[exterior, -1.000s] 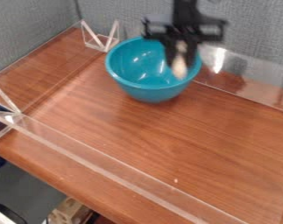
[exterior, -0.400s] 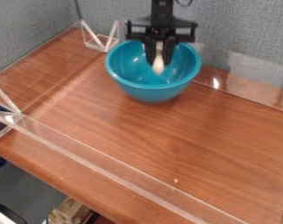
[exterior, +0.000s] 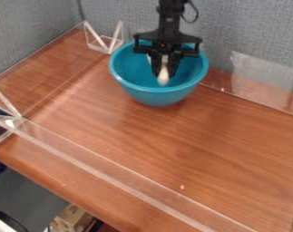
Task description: Put the mushroom in the blue bowl
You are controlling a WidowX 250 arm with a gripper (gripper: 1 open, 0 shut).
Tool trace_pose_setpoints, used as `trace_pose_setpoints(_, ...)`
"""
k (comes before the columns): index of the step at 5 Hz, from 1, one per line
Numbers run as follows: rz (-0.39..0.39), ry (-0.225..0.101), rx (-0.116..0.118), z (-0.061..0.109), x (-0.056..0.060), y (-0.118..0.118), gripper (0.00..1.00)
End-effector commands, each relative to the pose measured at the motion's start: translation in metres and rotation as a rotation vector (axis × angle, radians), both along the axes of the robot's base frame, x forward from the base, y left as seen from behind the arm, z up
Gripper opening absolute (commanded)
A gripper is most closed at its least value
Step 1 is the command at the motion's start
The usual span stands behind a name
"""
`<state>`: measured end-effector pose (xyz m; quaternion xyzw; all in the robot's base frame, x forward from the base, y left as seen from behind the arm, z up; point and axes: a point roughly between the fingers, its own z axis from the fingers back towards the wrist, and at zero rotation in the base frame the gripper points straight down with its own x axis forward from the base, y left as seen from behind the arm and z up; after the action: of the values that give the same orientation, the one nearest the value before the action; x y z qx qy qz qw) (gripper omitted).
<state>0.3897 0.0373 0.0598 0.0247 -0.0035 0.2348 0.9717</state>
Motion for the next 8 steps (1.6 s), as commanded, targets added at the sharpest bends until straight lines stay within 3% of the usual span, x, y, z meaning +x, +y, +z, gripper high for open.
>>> trace_pose_setpoints(1,0.024,-0.072,0.014,0.019,0.020,0.014,0.00)
trace_pose_setpoints(2,0.028,-0.066,0.019,0.013,0.030,0.019,0.00)
trace_pose_setpoints(3,0.021,-0.063,0.023,0.009,0.030,0.018,0.00)
trace_pose_setpoints(4,0.016,-0.057,0.026,0.007,0.028,0.018,1.00)
trace_pose_setpoints(8,0.016,-0.065,0.007,0.013,0.018,0.012,1.00)
